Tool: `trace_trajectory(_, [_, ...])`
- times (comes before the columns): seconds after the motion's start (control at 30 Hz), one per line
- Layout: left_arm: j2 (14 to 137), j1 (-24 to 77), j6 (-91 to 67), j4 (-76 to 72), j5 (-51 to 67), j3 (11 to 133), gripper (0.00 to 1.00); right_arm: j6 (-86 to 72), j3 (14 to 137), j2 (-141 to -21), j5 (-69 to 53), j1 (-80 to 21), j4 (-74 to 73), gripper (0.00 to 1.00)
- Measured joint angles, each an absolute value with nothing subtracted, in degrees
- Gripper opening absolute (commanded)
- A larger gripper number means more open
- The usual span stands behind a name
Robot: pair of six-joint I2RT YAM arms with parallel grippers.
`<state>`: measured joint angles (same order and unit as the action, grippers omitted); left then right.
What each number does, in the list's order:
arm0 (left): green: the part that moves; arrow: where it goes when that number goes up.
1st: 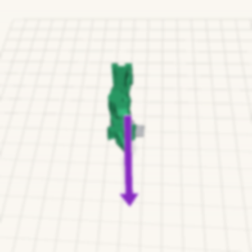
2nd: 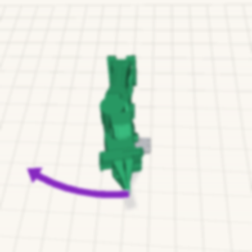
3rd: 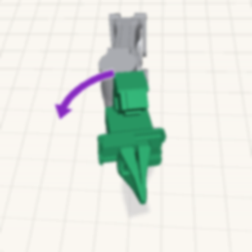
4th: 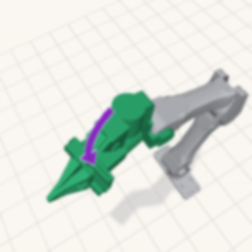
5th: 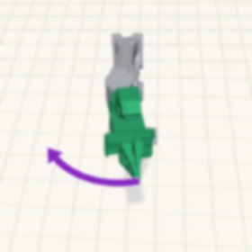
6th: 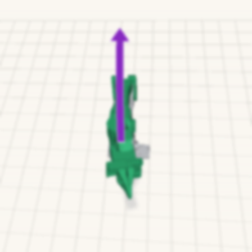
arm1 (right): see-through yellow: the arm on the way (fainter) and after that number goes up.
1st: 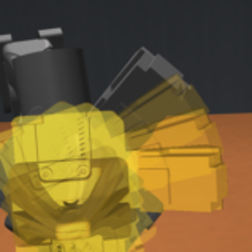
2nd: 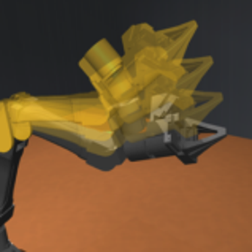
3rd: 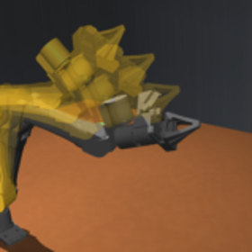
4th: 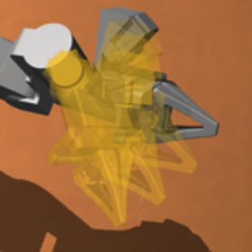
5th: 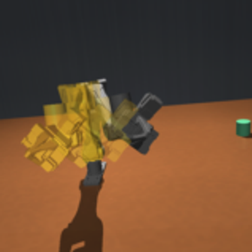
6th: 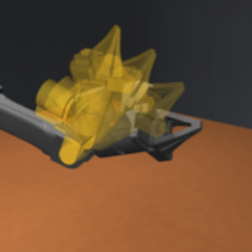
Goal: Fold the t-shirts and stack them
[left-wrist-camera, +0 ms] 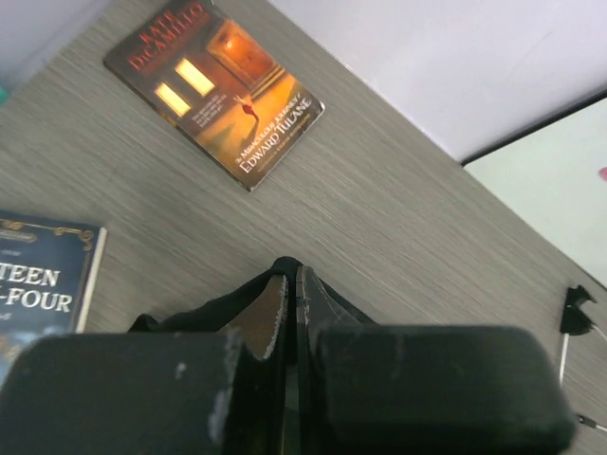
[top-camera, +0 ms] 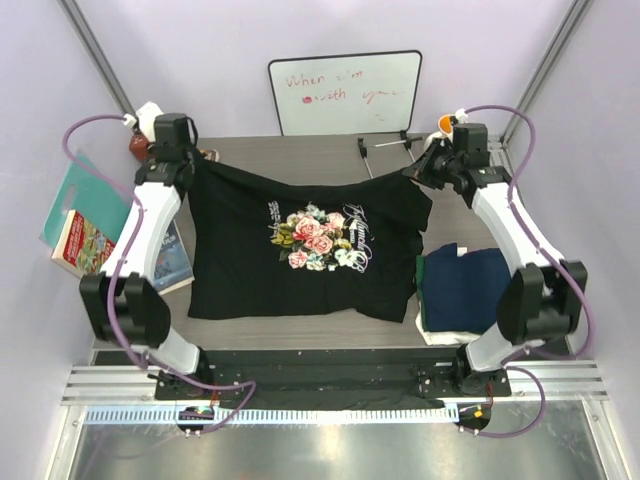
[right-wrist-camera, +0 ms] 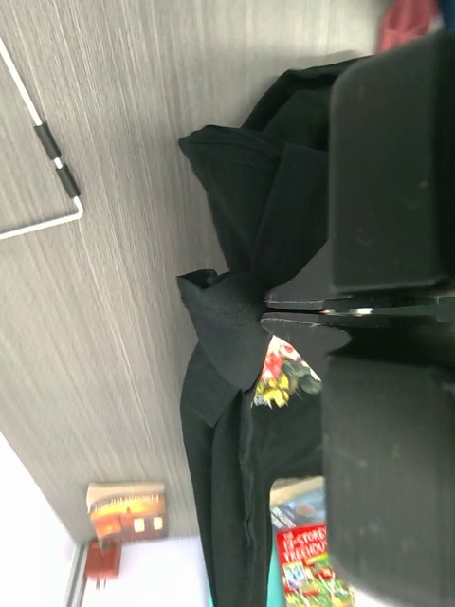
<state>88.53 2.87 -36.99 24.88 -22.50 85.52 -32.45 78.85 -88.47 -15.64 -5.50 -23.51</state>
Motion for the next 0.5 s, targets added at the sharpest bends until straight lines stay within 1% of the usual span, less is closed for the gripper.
trace_trajectory(0.3, [104.14,2.90,-37.04,24.29,-20.45,94.76,0.00,-32.88,79.90,-107.70,-16.71,-5.50,-17.19,0.01])
trace_trajectory(0.47, [108.97,2.90,-37.04,25.06,-19.88,99.74,0.00,-32.88,85.93,-115.98,-17.06,-5.50,-17.19,0.01])
trace_trajectory(0.5, [109.84,2.90,-37.04,25.15,-19.86,100.75,0.00,-32.88,87.42,-117.36,-17.06,-5.50,-17.19,0.03])
